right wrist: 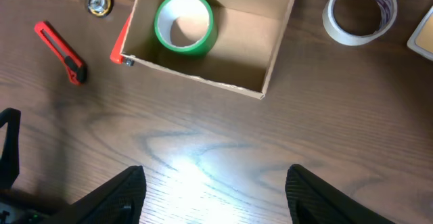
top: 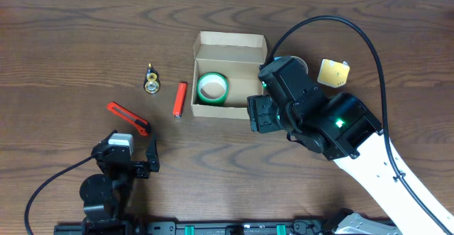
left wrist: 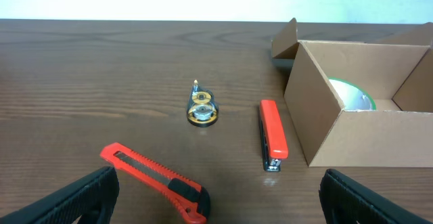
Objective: Pack container
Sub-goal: 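Lift the right gripper out of the box toward the white tape, then grasp the white tape roll with the right gripper and lift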
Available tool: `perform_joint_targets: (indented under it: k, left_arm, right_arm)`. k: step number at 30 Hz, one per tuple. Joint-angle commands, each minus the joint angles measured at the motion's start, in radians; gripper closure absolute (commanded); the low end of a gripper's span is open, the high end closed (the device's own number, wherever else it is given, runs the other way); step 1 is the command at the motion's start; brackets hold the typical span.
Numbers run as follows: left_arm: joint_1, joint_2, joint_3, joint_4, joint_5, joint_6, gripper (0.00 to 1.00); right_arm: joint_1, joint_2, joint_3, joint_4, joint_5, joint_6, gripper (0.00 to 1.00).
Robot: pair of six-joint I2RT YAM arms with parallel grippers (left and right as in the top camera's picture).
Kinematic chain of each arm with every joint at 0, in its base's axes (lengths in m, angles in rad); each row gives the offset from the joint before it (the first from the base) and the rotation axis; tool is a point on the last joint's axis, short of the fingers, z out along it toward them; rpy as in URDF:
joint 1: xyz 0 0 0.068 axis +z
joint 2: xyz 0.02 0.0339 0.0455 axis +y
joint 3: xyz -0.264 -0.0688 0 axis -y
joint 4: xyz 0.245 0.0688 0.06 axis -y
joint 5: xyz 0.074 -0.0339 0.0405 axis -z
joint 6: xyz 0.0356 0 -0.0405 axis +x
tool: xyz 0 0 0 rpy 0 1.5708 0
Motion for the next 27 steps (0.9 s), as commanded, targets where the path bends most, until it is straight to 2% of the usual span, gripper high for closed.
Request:
perform_joint_targets:
  k: [1, 8, 15, 18, 27]
  left_arm:
    - [0.006, -0.006, -0.023, -0.003, -0.003, -0.011, 0.05]
    - [0.006, -0.006, -0.023, -0.003, -0.003, -0.011, 0.04]
    - [0.006, -0.006, -0.023, -0.003, -0.003, -0.011, 0.05]
    - [0.006, -0.006, -0.023, -0.003, -0.003, -0.011, 0.05]
    - [0.006, -0.006, -0.023, -0.003, -0.003, -0.011, 0.05]
  right_arm:
    - [0.002, -0.001, -0.002, 0.008, 0.026, -0.011, 0.29]
    - [-0.089, 0.002, -0.002, 0.029, 0.126, -0.042, 0.19]
    - [-0.311, 0.008, -0.002, 0.111, 0.055, -0.166, 0.18]
    - [-0.381, 0.019, -0.002, 0.109, 0.055, -0.172, 0.17]
    - [-0.43, 0.066, -0.006, 0.111, 0.059, -0.197, 0.16]
